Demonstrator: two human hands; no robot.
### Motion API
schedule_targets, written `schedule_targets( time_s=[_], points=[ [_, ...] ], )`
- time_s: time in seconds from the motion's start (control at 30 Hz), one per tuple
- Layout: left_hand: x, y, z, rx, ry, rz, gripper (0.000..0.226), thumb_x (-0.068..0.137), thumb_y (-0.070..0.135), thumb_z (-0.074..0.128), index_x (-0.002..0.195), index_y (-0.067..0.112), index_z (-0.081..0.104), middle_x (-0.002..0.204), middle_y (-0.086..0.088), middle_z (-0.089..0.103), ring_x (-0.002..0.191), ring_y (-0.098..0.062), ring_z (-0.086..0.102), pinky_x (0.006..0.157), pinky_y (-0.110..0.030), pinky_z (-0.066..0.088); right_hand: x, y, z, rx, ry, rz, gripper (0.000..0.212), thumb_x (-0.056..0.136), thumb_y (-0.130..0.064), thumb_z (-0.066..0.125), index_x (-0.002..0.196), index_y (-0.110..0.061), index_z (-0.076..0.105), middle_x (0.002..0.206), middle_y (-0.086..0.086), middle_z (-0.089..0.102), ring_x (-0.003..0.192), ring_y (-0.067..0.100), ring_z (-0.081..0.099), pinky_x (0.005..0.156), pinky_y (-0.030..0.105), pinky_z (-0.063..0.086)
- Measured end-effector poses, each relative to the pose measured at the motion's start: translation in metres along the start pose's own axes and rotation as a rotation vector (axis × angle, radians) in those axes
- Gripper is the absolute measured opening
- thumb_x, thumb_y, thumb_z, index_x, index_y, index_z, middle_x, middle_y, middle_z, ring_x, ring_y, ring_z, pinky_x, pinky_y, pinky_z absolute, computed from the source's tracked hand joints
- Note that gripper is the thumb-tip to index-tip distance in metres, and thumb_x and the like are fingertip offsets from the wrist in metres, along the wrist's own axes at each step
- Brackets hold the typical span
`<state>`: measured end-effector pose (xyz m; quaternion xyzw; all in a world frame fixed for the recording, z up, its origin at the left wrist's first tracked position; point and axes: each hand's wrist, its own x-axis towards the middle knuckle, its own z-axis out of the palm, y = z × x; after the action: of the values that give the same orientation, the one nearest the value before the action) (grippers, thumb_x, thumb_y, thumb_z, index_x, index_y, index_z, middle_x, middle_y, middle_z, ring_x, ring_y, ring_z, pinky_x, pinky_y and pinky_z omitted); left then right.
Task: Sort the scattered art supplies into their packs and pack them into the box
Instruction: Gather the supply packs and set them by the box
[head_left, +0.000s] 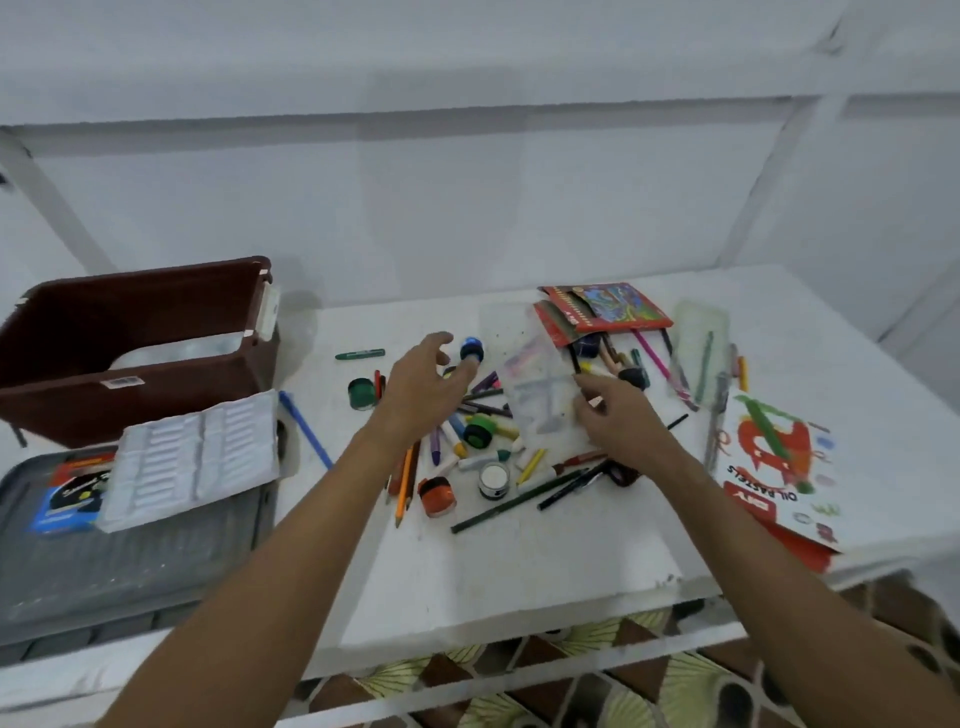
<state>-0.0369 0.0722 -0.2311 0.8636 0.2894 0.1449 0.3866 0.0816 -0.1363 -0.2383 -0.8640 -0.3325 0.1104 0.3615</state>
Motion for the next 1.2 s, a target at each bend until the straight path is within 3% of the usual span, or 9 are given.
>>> schedule_targets(
  time_s=[0.17, 0.33, 0.47, 0.57, 0.7, 0.83, 0.93, 1.1, 1.2],
  points=[
    [0.011, 0.015, -0.001, -0.174, -0.059, -0.065, 0.078, 0.082, 0.053, 0.062, 0.147, 0.032, 0.023, 0.134, -0.004, 0.047, 0.117, -0.022, 0.054, 0.101, -0.043, 0.044, -0.022, 0.026, -0.028, -0.057, -0.116, -0.068, 0.033, 0.097, -0.023, 0.050, 0.128, -0.026, 0.058, 0.108, -0.012, 0.061, 0.082, -0.004, 0.057, 0.069, 0.005, 0.040],
    [-0.026, 0.016, -0.016, -0.170, -0.131, -0.084, 0.033, 0.090, 0.015, 0.056, 0.122, 0.026, 0.056, 0.096, -0.002, 0.065, 0.061, -0.008, 0.062, 0.052, -0.020, 0.053, -0.038, 0.028, -0.034, 0.016, -0.166, -0.026, 0.023, 0.092, -0.026, 0.059, 0.113, -0.031, 0.067, 0.098, -0.018, 0.065, 0.084, 0.003, 0.063, 0.070, 0.013, 0.046],
    [-0.079, 0.000, -0.020, -0.233, -0.050, -0.219, 0.023, 0.091, 0.015, 0.053, 0.113, 0.021, 0.061, 0.084, -0.006, 0.067, 0.064, -0.026, 0.065, 0.055, -0.040, 0.056, -0.069, 0.027, -0.023, 0.206, 0.012, 0.106, 0.016, 0.081, -0.036, 0.072, 0.095, -0.029, 0.070, 0.086, -0.011, 0.069, 0.074, 0.004, 0.062, 0.063, 0.013, 0.047],
    [-0.118, -0.013, -0.010, -0.283, 0.022, -0.279, 0.019, 0.095, 0.018, 0.052, 0.113, 0.018, 0.060, 0.088, -0.005, 0.067, 0.064, -0.023, 0.065, 0.047, -0.034, 0.054, -0.092, 0.028, -0.011, 0.312, 0.102, 0.158, 0.019, 0.082, -0.030, 0.072, 0.101, -0.028, 0.068, 0.090, -0.012, 0.068, 0.080, 0.001, 0.063, 0.065, 0.011, 0.049],
    [-0.161, -0.021, 0.007, -0.336, 0.153, -0.381, 0.015, 0.096, 0.018, 0.052, 0.108, 0.018, 0.060, 0.087, -0.010, 0.064, 0.066, -0.026, 0.063, 0.050, -0.038, 0.055, -0.111, 0.035, -0.005, 0.435, 0.126, 0.191, 0.040, 0.079, -0.035, 0.073, 0.117, -0.026, 0.064, 0.101, -0.008, 0.066, 0.092, 0.002, 0.061, 0.074, 0.015, 0.049],
    [-0.191, -0.018, 0.028, -0.296, 0.263, -0.479, 0.018, 0.094, 0.014, 0.051, 0.109, 0.016, 0.060, 0.084, -0.008, 0.064, 0.059, -0.025, 0.062, 0.051, -0.040, 0.055, -0.129, 0.050, -0.010, 0.496, -0.118, 0.136, 0.068, 0.069, -0.045, 0.079, 0.131, -0.030, 0.054, 0.125, -0.018, 0.058, 0.114, -0.001, 0.054, 0.094, 0.021, 0.047],
    [-0.202, -0.013, 0.041, -0.170, 0.317, -0.462, 0.022, 0.095, 0.018, 0.050, 0.115, 0.016, 0.059, 0.087, -0.005, 0.066, 0.057, -0.024, 0.062, 0.050, -0.032, 0.051, -0.134, 0.062, -0.015, 0.401, -0.264, 0.069, 0.087, 0.063, -0.043, 0.084, 0.140, -0.032, 0.044, 0.134, -0.022, 0.046, 0.117, -0.004, 0.046, 0.086, 0.008, 0.042],
    [-0.194, -0.017, 0.055, 0.215, 0.282, -0.354, 0.034, 0.092, 0.017, 0.051, 0.123, 0.009, 0.062, 0.083, -0.009, 0.064, 0.068, -0.016, 0.052, 0.069, -0.027, 0.037, -0.130, 0.075, -0.016, 0.242, -0.231, 0.052, 0.084, 0.066, -0.036, 0.084, 0.139, -0.026, 0.044, 0.134, -0.007, 0.046, 0.096, 0.006, 0.051, 0.070, 0.008, 0.041],
    [-0.184, -0.019, 0.058, 0.285, 0.244, -0.368, 0.036, 0.091, 0.018, 0.051, 0.124, 0.009, 0.061, 0.090, -0.014, 0.068, 0.075, -0.022, 0.056, 0.072, -0.027, 0.039, -0.126, 0.077, -0.017, 0.244, -0.218, 0.032, 0.086, 0.067, -0.033, 0.084, 0.141, -0.020, 0.043, 0.138, -0.003, 0.045, 0.106, 0.009, 0.049, 0.075, 0.011, 0.039]
  ],
)
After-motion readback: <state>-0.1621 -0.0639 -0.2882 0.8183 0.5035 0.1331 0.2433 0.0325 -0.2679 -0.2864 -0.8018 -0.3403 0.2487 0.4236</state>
